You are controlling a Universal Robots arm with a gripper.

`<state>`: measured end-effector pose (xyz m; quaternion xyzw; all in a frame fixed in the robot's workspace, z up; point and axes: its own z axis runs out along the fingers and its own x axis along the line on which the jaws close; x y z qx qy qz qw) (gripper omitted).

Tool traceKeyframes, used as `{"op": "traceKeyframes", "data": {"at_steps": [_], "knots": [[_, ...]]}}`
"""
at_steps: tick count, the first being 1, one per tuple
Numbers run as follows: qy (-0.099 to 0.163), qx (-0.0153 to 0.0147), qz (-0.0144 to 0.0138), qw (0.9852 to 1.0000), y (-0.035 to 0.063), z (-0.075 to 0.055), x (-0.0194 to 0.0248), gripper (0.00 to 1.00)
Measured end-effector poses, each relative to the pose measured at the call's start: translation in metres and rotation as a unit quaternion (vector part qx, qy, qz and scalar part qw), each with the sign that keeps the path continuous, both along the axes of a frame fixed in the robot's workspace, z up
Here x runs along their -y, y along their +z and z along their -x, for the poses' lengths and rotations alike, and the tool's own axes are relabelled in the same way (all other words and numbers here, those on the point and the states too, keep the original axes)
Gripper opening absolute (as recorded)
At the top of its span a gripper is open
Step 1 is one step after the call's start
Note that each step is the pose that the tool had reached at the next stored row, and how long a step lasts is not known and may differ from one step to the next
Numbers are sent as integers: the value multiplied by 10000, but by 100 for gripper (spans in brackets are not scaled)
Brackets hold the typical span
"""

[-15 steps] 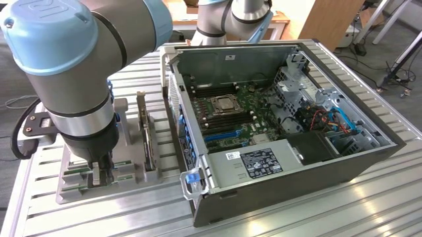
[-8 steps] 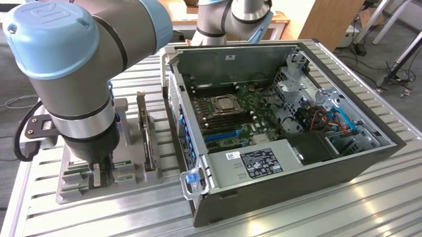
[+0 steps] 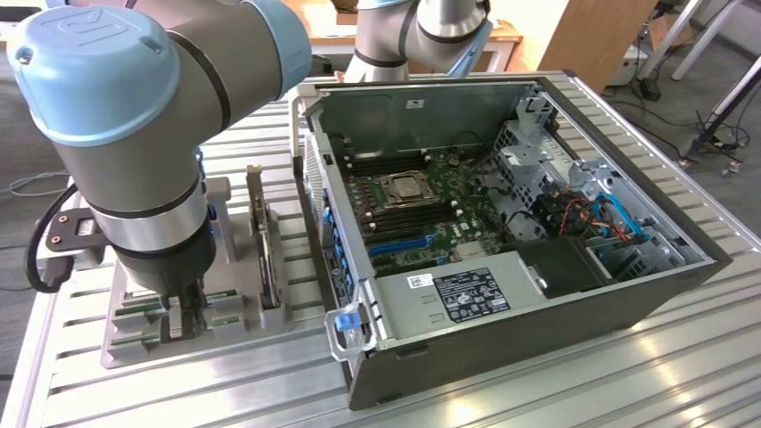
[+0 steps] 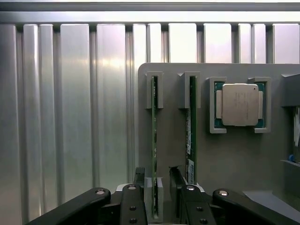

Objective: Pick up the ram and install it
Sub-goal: 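Pick up the ram and move it above insertion slot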

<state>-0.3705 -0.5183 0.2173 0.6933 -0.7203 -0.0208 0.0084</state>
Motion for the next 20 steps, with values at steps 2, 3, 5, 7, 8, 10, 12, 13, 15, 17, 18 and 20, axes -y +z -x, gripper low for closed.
{"op": "traceKeyframes", "data": {"at_steps": [2, 3, 5, 7, 8, 10, 12, 13, 15, 17, 18, 20], "knots": [[0, 1, -1, 10000, -17, 0, 0, 36], [0, -1, 1, 10000, -26, 0, 0, 36], [0, 0, 0, 10000, -46, 0, 0, 36], [0, -1, 0, 10000, -65, 0, 0, 36], [0, -1, 1, 10000, -74, 0, 0, 36], [0, -1, 1, 10000, -91, 0, 0, 36], [0, -1, 1, 10000, -104, 0, 1, 36], [0, -1, 1, 10000, -110, 0, 0, 36], [0, -1, 1, 10000, -122, 0, 0, 36], [0, 0, 0, 10000, -135, 0, 0, 36], [0, 0, 0, 10000, -142, 0, 0, 36], [0, -1, 1, 10000, -156, 0, 0, 36]]}}
